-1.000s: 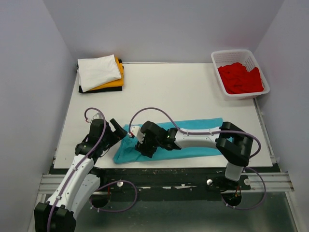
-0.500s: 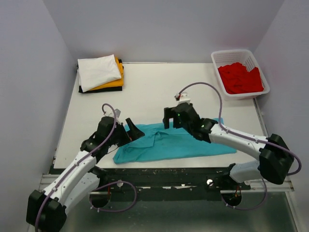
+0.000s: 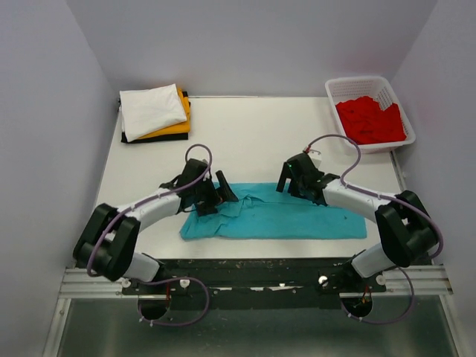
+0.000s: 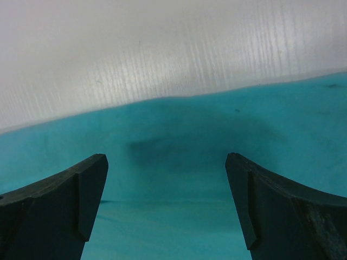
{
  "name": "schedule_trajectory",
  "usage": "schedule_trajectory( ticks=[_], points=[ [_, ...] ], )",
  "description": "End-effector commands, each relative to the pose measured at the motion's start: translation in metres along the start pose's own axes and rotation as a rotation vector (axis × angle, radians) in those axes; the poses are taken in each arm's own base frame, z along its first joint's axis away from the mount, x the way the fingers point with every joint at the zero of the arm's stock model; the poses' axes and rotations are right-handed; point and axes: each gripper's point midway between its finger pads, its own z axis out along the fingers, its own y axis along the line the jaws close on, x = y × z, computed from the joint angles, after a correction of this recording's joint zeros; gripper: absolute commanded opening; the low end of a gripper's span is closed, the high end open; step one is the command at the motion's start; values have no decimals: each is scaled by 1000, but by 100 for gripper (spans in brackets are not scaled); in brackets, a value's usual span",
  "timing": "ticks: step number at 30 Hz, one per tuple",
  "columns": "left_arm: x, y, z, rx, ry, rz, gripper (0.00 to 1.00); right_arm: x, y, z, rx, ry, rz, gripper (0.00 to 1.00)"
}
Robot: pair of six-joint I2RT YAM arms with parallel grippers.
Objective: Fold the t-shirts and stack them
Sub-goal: Rotate the tshirt 90 degrees
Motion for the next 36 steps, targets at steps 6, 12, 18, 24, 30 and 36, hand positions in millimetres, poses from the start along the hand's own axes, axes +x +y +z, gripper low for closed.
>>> schedule_trajectory(
  ticks=[6,12,18,24,30,36],
  points=[
    [-130,-17,53,-297,-30,36,99,49,-9,-8,-49,184,-30,100],
    [-166,-39,96,-289,109,44,99,115,47,-39,-427,471,14,100],
    [-174,-42,99,-285,113,52,99,162,82,-60,-440,544,-109,100],
    [-168,-51,100,-227,150,49,99,159,88,-75,-363,456,-195,100],
    [-183,-84,65,-153,20,122,99,90,91,-90,-398,153,-345,100],
    [-206,-124,-45,-96,-294,206,99,31,150,-119,-650,-132,-469,100]
  ],
)
